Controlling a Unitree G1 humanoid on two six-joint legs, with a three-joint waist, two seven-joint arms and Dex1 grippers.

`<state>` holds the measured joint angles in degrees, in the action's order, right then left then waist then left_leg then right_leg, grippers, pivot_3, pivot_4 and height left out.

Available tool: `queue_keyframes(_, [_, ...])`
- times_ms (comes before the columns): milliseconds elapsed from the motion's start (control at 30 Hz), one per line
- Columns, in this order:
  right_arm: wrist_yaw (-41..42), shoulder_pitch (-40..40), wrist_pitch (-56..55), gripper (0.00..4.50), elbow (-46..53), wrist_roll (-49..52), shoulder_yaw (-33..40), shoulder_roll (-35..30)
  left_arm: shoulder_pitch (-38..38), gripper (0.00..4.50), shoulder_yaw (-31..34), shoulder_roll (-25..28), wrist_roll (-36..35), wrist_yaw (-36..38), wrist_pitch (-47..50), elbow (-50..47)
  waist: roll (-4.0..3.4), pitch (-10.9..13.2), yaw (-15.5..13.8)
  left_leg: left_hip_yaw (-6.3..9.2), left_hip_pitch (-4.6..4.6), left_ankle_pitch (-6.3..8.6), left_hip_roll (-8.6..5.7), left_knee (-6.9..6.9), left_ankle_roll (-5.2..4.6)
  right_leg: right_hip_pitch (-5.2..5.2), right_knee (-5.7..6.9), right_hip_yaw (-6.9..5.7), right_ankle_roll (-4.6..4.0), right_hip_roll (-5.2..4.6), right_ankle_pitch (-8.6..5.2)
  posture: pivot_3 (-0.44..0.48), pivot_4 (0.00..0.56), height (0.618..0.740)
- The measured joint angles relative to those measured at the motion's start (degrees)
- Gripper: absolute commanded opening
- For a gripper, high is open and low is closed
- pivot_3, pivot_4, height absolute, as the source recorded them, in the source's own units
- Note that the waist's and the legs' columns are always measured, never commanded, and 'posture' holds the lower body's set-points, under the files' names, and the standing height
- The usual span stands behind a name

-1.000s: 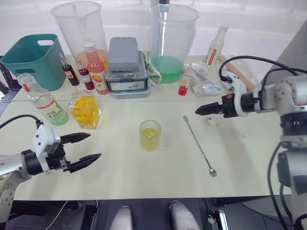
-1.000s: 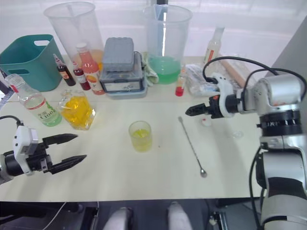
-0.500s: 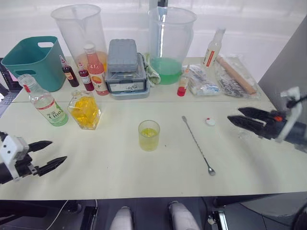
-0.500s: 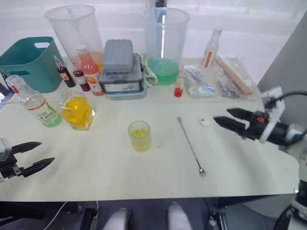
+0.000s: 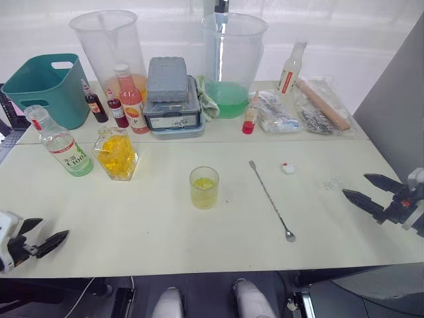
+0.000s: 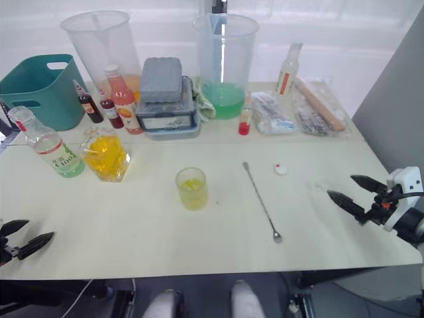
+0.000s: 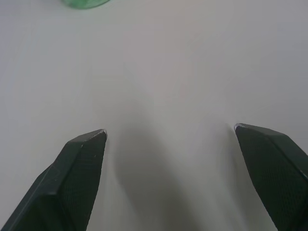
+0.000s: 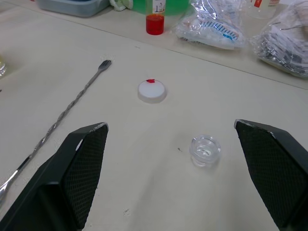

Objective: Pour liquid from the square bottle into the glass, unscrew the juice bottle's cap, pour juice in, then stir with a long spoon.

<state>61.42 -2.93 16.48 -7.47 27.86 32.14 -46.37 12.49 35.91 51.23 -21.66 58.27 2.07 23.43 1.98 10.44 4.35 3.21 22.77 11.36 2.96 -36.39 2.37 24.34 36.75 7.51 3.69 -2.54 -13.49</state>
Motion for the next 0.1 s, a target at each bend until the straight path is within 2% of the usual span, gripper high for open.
queue_keyframes(100, [-0.34,0.0,-1.29,4.46,-0.02,0.01,-0.13,0.49,0.59,4.5,0.29,-0.92,0.03,-0.75,-0.91,-0.02,0.0,0.0,-0.42,0.01,-0.02,0.0,-0.01,-0.02,0.01,-0.06,-0.01,0.0,-0.19,0.0,-0.11,0.0,0.15,0.739])
